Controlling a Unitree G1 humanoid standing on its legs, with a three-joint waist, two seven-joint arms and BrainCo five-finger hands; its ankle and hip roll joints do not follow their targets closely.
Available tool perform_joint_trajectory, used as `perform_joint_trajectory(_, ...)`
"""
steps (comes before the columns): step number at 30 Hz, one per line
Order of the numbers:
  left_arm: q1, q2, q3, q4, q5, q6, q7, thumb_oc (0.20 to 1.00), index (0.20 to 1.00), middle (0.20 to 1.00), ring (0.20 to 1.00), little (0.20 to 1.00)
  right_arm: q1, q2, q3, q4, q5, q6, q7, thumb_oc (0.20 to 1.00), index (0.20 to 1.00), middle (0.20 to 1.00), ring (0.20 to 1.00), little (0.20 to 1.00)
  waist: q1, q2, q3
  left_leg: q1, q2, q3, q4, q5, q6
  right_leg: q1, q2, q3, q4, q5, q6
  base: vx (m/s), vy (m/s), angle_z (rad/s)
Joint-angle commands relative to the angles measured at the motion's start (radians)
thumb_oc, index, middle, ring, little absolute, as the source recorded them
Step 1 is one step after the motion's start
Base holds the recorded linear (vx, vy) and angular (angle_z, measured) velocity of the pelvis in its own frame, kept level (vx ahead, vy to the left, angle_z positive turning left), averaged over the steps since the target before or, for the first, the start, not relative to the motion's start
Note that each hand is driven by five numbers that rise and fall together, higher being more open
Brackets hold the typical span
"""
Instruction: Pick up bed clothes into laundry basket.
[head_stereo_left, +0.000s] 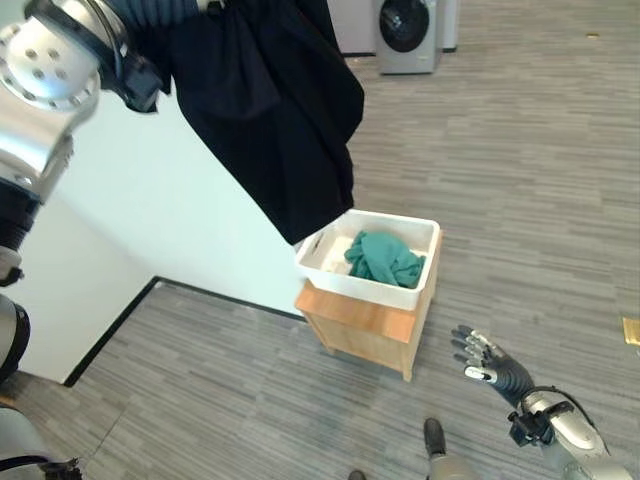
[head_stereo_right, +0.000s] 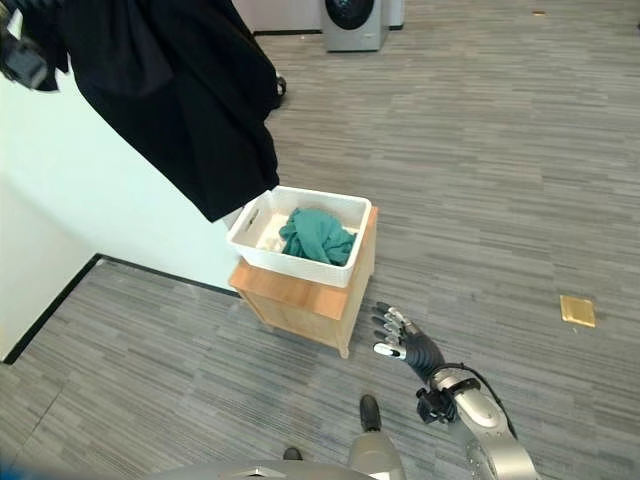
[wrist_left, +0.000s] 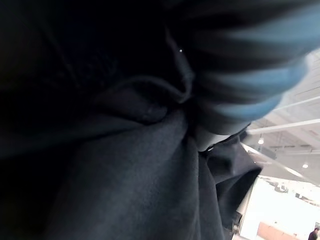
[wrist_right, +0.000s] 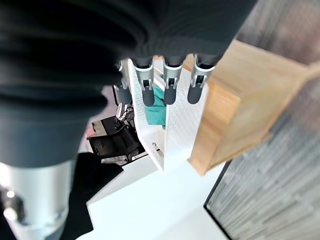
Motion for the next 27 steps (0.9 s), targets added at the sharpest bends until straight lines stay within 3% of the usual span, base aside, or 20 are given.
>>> perform_joint_trajectory(1, -0.007, 0.031, 0.155, 0.118, -0.038, 0.003, 0.031, 0.200, 0.200, 0.200, 0.200, 0.200, -0.041, -0.008, -0.005, -0.049, 0.091, -0.011, 0.048, 1.000, 1.000, 1.000, 1.000, 1.000, -0.006, -0.022, 0.018, -0.065, 0.009, -0.039, 0.009, 0.050, -0.019, 0.077, -0.084, 0.002, 0.019, -0.052, 0.134, 0.03, 0.031, -0.33)
perform_joint_trajectory(8, -0.091, -0.002, 0.128, 0.227, -0.004, 0.007, 0.044, 0.200, 0.200, 0.200, 0.200, 0.200, -0.047, 0.009, 0.019, -0.068, 0.089, -0.009, 0.052, 1.000, 1.000, 1.000, 1.000, 1.000, -0.035, -0.017, 0.053, -0.100, 0.007, -0.008, 0.009, 0.052, -0.020, 0.022, -0.078, 0.037, 0.019, -0.036, 0.135, 0.01, 0.015, -0.23)
perform_joint_trajectory(18, -0.116, -0.024, 0.127, 0.171, -0.012, -0.029, 0.091, 0.200, 0.200, 0.200, 0.200, 0.200, -0.070, 0.019, 0.044, -0.077, 0.074, -0.024, 0.035, 1.000, 1.000, 1.000, 1.000, 1.000, -0.039, -0.009, 0.130, -0.172, 0.005, -0.013, 0.009, 0.063, -0.019, -0.046, -0.071, 0.046, 0.019, -0.027, 0.129, 0.00, 0.001, -0.02)
perform_joint_trajectory(27, -0.077, -0.036, 0.134, 0.140, 0.009, -0.031, 0.107, 0.200, 0.200, 0.200, 0.200, 0.200, -0.072, 0.012, 0.050, -0.074, 0.047, -0.050, 0.002, 1.000, 1.000, 1.000, 1.000, 1.000, -0.036, -0.028, 0.184, -0.227, 0.006, -0.018, 0.009, 0.073, -0.020, -0.098, -0.063, 0.046, 0.019, -0.019, 0.126, -0.01, 0.000, -0.01)
